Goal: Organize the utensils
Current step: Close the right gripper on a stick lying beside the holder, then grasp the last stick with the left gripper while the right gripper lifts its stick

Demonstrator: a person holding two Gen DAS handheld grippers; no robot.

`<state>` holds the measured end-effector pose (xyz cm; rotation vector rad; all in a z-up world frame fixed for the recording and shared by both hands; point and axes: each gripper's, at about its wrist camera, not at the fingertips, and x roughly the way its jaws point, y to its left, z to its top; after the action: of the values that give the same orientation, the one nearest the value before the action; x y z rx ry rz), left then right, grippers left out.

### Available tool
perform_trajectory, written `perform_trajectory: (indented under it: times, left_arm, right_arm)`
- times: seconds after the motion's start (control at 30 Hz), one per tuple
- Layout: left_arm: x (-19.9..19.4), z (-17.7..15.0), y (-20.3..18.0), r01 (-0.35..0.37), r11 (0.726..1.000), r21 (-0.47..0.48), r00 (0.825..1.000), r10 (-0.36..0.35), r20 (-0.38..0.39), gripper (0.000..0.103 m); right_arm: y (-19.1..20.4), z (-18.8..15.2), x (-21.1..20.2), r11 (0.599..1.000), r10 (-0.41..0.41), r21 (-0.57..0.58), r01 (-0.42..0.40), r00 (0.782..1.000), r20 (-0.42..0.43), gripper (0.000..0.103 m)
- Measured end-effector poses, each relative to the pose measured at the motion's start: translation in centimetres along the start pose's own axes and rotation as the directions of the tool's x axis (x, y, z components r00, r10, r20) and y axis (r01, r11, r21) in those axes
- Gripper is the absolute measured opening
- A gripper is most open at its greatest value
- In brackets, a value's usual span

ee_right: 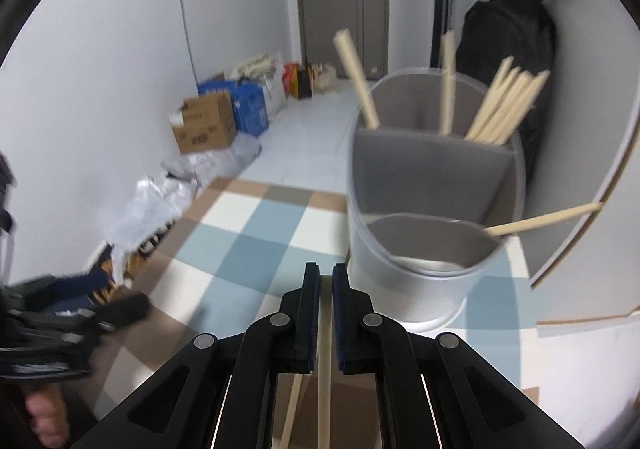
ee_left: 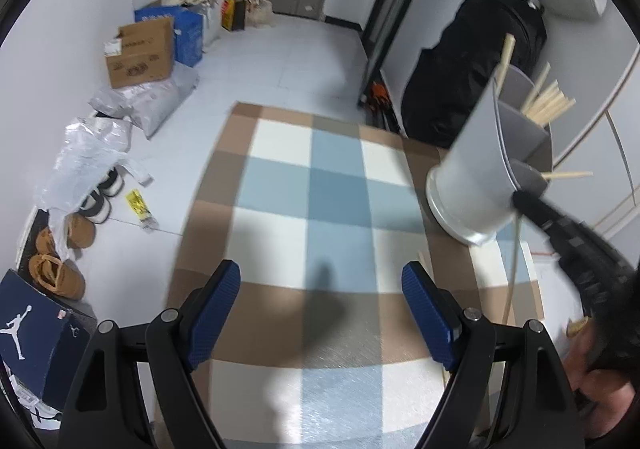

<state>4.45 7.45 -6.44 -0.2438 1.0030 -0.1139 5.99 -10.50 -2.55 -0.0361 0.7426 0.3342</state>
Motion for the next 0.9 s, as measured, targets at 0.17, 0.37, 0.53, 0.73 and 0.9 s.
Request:
perform_trajectory:
  times: [0.17, 0.37, 0.53, 0.73, 0.9]
  left_arm:
    - [0.7, -0.7, -1.6, 0.032, 0.999, 0.033, 0.998, -0.030, -0.054, 0.079]
    - [1.4, -1.1, -4.4, 0.043, 0.995, 0.086, 0.994, -0.034, -0.103, 0.079]
    - [2.3, -0.5, -6.2, 0.040, 0.995, 0.086, 0.989, -0.028, -0.143, 0.079]
    - [4.6, 0.2, -8.3, -0.003, 0.994, 0.113, 0.976, 0.028, -0.214, 0.079]
    - [6.5, 0.6, -9.1, -0.043, 0.992, 0.116, 0.957, 0.075, -0.281, 0.073]
  right_arm:
    - [-1.8, 0.4, -3.4, 0.999, 0.013, 0.029, -0.017, 0.994, 0.111, 0.005]
    - [-4.2, 0.4, -5.7, 0.996, 0.028, 0.078, -0.043, 0.983, 0.179, 0.005]
    - [-6.0, 0.2, -7.3, 0.992, 0.022, 0.119, -0.051, 0.973, 0.230, 0.005]
    - [-8.0, -0.4, -9.3, 0.986, 0.020, 0.151, -0.063, 0.963, 0.270, 0.005]
    - [-9.1, -0.7, -10.3, 0.981, 0.027, 0.177, -0.083, 0.955, 0.297, 0.005]
